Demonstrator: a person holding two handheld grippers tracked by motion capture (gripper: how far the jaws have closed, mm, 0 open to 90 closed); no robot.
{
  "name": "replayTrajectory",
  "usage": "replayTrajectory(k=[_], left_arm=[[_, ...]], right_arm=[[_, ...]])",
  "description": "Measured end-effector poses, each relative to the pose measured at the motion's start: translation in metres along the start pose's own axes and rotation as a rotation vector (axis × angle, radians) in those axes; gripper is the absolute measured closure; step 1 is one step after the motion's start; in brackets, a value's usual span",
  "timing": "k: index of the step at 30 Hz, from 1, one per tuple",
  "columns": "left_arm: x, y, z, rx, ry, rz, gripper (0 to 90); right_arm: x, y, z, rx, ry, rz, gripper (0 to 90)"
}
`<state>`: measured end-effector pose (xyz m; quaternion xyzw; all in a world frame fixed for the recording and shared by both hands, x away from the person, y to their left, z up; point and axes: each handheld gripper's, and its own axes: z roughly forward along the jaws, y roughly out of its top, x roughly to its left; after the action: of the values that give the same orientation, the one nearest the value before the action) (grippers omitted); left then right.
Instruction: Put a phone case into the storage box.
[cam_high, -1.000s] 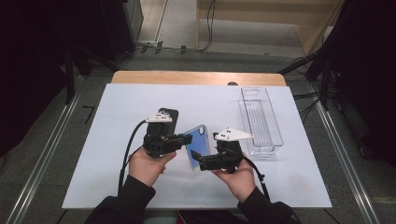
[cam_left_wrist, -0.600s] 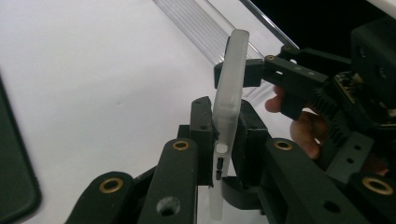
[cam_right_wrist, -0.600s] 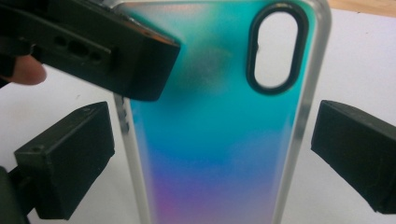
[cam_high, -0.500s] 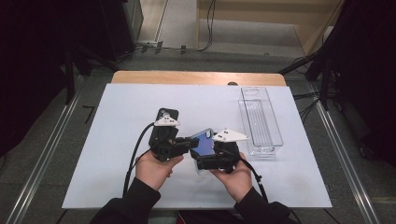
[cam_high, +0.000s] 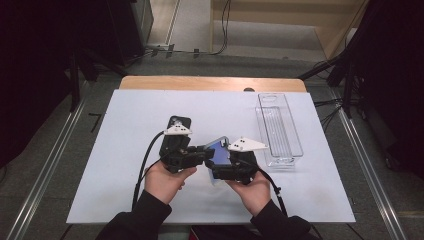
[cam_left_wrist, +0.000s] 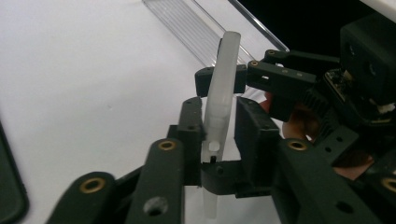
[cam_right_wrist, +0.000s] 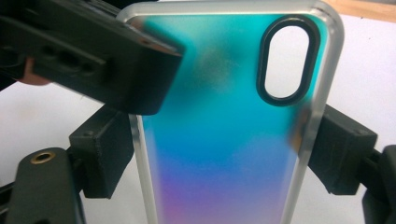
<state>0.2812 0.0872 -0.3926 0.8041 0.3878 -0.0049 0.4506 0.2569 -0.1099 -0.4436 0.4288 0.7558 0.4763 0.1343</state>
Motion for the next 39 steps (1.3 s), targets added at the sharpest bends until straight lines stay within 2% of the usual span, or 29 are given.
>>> replayTrajectory(k=[2,7,13,18,21,25,26,28,31,33,35,39], left_arm=[[0.000,0.000,0.000,0.003,0.001,-0.002,64.0],[0.002,0.001,-0.002,0.009,-0.017,-0.009,55.7],[0.006,0.002,-0.006,0.011,-0.024,-0.013,51.4],[0.011,0.000,-0.010,0.012,-0.035,0.020,43.1],[0.013,-0.001,-0.013,0.019,-0.035,0.033,43.1],[0.017,-0.003,-0.015,0.028,-0.059,0.088,37.3],[0.018,-0.005,-0.014,0.037,-0.073,0.112,35.4],[0.021,-0.007,-0.014,0.051,-0.076,0.130,33.4],[0.025,-0.010,-0.015,0.072,-0.086,0.146,33.4],[0.028,-0.012,-0.015,0.083,-0.106,0.150,33.2],[0.032,-0.014,-0.015,0.085,-0.134,0.159,29.4],[0.038,-0.020,-0.016,0.093,-0.128,0.181,29.3]], right_arm=[[-0.004,0.000,0.001,0.005,-0.007,0.002,15.7],[-0.013,0.000,0.000,0.009,-0.017,0.016,15.7],[-0.019,0.002,-0.002,0.010,-0.011,0.037,15.7],[-0.024,0.004,-0.006,0.002,-0.020,0.029,15.8],[-0.028,0.005,-0.008,-0.002,-0.017,0.030,15.7],[-0.032,0.007,-0.010,0.011,0.023,0.025,15.7],[-0.033,0.007,-0.010,0.012,0.028,0.022,15.8],[-0.034,0.008,-0.011,0.012,0.045,0.019,15.7],[-0.037,0.010,-0.013,0.012,0.063,0.013,15.7],[-0.039,0.011,-0.015,0.016,0.073,0.009,15.8],[-0.041,0.011,-0.017,0.021,0.074,0.005,15.8],[-0.046,0.012,-0.021,0.028,0.097,0.008,15.7]])
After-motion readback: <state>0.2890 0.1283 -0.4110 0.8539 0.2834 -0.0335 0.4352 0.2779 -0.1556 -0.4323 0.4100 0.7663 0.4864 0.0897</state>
